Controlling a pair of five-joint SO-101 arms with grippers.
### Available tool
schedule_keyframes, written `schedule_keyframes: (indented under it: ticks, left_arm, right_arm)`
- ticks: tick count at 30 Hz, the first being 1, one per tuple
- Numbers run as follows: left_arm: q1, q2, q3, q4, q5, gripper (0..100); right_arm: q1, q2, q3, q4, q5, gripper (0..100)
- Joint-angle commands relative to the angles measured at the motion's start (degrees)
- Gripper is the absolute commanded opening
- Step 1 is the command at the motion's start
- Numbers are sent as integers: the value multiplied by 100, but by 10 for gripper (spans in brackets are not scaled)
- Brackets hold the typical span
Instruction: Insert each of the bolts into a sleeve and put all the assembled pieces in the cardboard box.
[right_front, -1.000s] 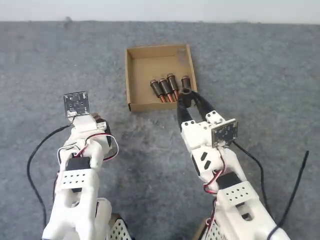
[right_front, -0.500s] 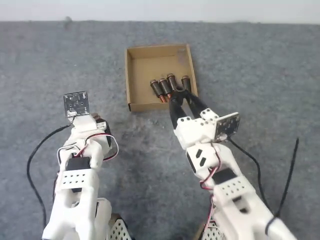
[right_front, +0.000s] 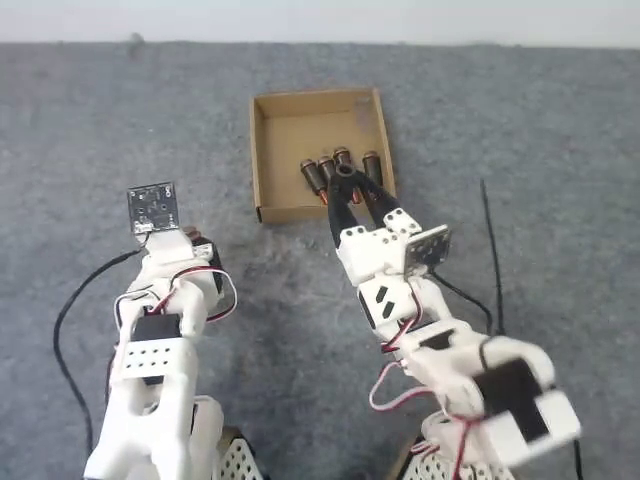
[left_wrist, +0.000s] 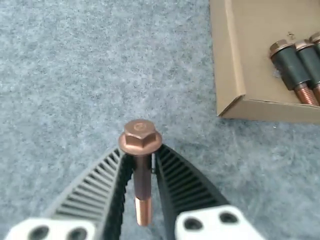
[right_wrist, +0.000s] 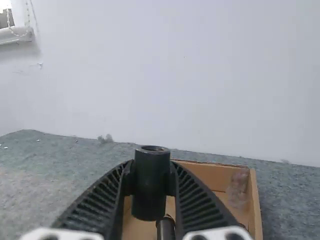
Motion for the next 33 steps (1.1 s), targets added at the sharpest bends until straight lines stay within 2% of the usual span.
schedule_keyframes:
  ticks: [1, 5, 9, 12, 26, 33]
  left_arm:
    - [-44, -246, -40, -158, 9, 12]
    - [-44, -246, -40, -158, 9, 12]
    - [-44, -246, -40, -158, 0, 12]
    - [-44, -255, -40, -158, 0, 12]
    - [-44, -264, -40, -158, 0, 12]
    - [35, -273, -198, -185, 26, 12]
  right_arm:
    - [-40, 778, -334, -1112, 281, 7]
    - [-31, 1613, -316, -1815, 316, 7]
    - [-48, 2264, -176, -2580, 879, 7]
    - [-171, 2571, 70, -2888, 1011, 7]
    - [-330, 1930, 1547, -2905, 976, 7]
    - [-409, 1815, 1618, -2897, 976, 7]
